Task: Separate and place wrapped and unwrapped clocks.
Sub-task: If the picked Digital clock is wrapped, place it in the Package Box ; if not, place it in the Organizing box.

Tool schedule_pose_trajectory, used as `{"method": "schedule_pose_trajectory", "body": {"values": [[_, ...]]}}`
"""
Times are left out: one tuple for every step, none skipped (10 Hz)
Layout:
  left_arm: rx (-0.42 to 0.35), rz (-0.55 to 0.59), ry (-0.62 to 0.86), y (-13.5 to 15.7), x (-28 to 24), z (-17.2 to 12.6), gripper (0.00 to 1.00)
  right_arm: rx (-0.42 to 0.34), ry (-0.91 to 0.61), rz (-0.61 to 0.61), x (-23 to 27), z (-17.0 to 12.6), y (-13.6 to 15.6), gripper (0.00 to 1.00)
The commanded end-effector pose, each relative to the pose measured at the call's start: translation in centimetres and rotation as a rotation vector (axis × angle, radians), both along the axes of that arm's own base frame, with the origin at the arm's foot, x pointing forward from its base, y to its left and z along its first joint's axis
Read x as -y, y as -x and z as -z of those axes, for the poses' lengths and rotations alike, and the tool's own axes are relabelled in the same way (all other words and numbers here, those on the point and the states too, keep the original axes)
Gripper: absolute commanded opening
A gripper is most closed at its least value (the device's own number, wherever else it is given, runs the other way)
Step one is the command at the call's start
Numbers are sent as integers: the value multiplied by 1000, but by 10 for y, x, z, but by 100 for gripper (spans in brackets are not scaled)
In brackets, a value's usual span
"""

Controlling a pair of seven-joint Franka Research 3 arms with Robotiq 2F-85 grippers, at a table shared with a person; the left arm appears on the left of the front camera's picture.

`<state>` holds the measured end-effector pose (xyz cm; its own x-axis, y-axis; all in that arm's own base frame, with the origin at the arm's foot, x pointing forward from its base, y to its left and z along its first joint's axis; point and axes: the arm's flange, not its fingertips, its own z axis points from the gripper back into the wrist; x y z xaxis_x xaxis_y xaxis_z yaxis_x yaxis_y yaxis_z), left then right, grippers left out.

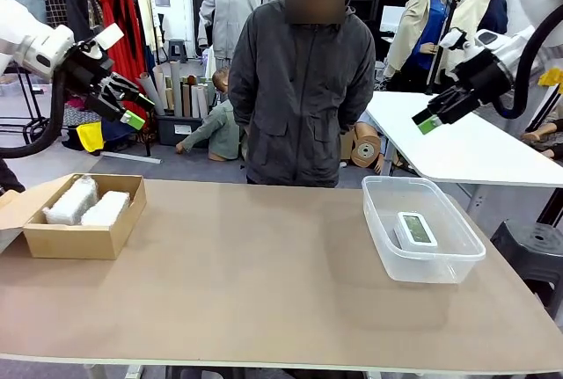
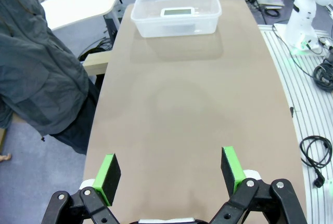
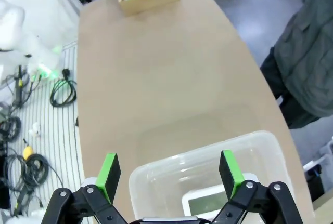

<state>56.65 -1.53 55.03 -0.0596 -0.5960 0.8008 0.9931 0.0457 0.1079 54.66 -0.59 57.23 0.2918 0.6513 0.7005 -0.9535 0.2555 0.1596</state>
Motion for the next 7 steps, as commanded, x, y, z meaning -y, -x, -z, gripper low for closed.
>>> {"method": "schedule_pose_trajectory", "body": {"values": [[2,4,-7,1,-1,-1,100,64,87,-136,10,-9,-5,100],[2,4,-7,1,-1,-1,100,91,98,-153,11,-11,-9,100],[2,4,-7,1,-1,-1,100,126,68,-172,14,-14,-11,100],[2,4,-7,1,-1,-1,100,168,57,-189,18,-16,-8,100],[2,4,-7,1,-1,-1,100,182,23,-201,22,-21,-7,100],[2,4,-7,1,-1,-1,100,186,9,-196,22,-19,-7,100],[2,4,-7,1,-1,-1,100,169,-42,-159,23,-20,-10,100]]}}
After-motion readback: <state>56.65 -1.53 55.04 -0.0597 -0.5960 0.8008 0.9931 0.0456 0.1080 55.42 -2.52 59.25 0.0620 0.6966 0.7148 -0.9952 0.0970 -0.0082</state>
